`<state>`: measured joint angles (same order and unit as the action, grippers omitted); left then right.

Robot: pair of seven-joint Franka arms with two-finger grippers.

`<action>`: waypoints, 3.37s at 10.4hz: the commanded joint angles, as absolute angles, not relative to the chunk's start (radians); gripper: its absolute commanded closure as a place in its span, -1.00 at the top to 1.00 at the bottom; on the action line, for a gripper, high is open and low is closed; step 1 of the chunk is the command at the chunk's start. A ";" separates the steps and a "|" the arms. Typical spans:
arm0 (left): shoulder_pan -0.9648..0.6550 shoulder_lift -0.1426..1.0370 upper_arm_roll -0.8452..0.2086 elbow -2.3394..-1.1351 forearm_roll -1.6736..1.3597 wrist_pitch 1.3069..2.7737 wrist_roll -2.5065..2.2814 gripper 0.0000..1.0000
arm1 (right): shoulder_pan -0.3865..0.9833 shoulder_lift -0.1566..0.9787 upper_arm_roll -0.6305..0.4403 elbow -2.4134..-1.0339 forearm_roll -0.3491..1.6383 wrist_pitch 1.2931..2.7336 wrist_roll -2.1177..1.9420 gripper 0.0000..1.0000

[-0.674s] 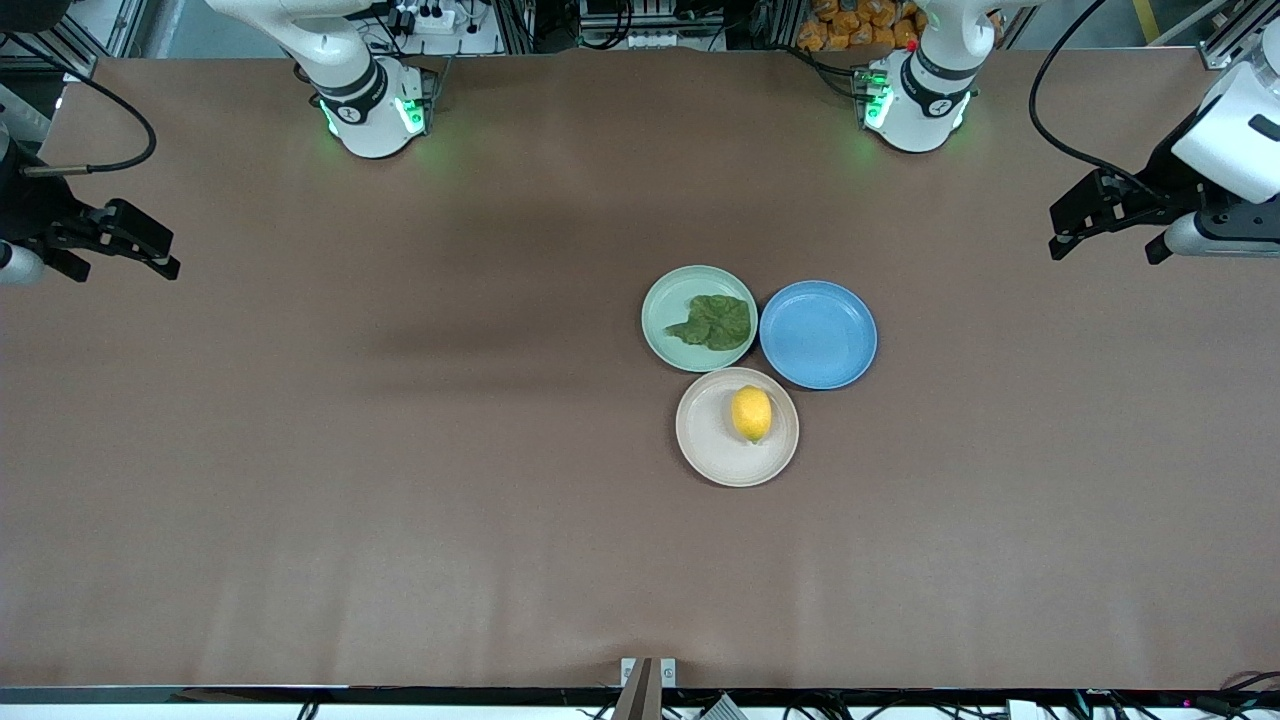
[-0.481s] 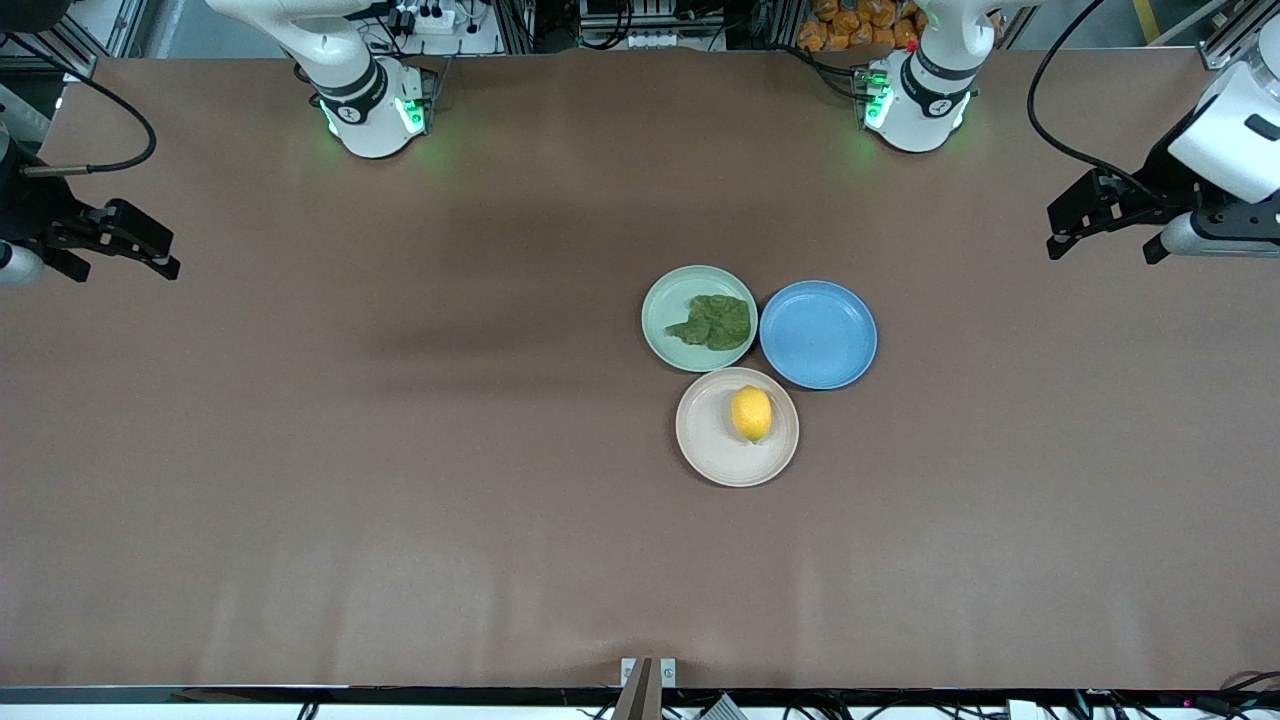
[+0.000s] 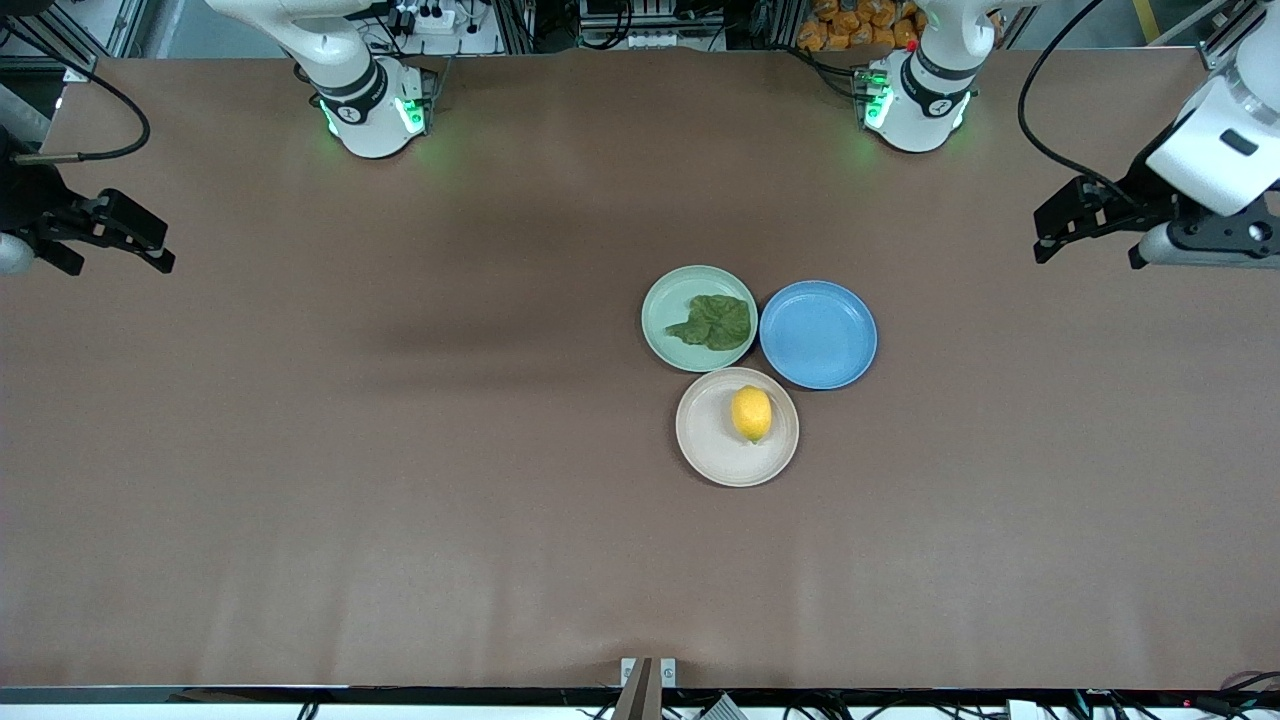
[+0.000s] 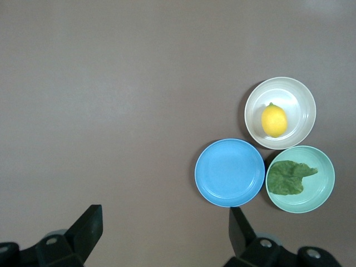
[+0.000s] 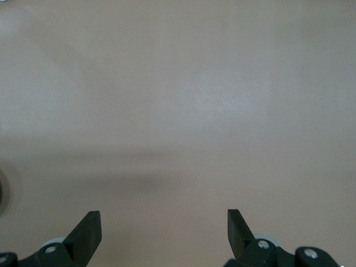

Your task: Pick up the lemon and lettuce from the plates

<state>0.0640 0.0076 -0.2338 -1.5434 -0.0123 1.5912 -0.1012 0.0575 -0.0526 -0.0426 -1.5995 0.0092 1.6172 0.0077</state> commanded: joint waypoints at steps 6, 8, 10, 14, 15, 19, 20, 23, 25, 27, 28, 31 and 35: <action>0.034 0.141 -0.238 -1.519 0.003 1.634 -0.094 1.00 | 0.051 -0.067 -0.044 -1.580 0.047 1.597 -0.002 1.00; 0.014 0.158 -0.236 -1.519 0.002 1.675 -0.097 1.00 | 0.048 -0.067 -0.044 -1.578 0.058 1.598 0.000 1.00; 0.005 0.213 -0.236 -1.519 0.002 1.698 -0.097 1.00 | 0.049 -0.064 -0.044 -1.577 0.069 1.611 0.002 1.00; -0.067 0.328 -0.236 -1.519 0.002 1.833 -0.220 1.00 | 0.046 -0.069 -0.049 -1.571 0.077 1.568 -0.003 1.00; -0.092 0.359 -0.235 -1.517 0.003 1.877 -0.271 1.00 | 0.046 -0.069 -0.048 -1.571 0.077 1.559 -0.002 1.00; -0.184 0.480 -0.229 -1.516 0.005 2.064 -0.420 1.00 | 0.046 -0.069 -0.048 -1.563 0.077 1.554 0.011 1.00; -0.216 0.518 -0.226 -1.509 0.006 2.116 -0.463 1.00 | 0.045 -0.071 -0.051 -1.562 0.077 1.549 0.009 1.00; -0.271 0.609 -0.222 -1.503 0.021 2.143 -0.625 1.00 | 0.038 -0.069 -0.051 -1.549 0.077 1.545 0.005 1.00; -0.297 0.641 -0.222 -1.505 0.043 2.143 -0.704 1.00 | 0.038 -0.071 -0.040 -1.545 0.075 1.534 0.009 1.00; -0.316 0.673 -0.222 -1.505 0.043 2.155 -0.745 1.00 | 0.046 -0.069 -0.029 -1.545 0.077 1.534 0.011 1.00; -0.322 0.690 -0.222 -1.505 0.043 2.157 -0.747 1.00 | 0.048 -0.068 0.006 -1.545 0.077 1.535 0.037 1.00; -0.331 0.730 -0.221 -1.505 0.049 2.192 -0.758 1.00 | 0.052 -0.060 0.095 -1.545 0.075 1.546 0.187 1.00; -0.350 0.784 -0.222 -1.505 0.106 2.273 -0.816 1.00 | 0.185 0.001 0.109 -1.565 0.075 1.640 0.246 1.00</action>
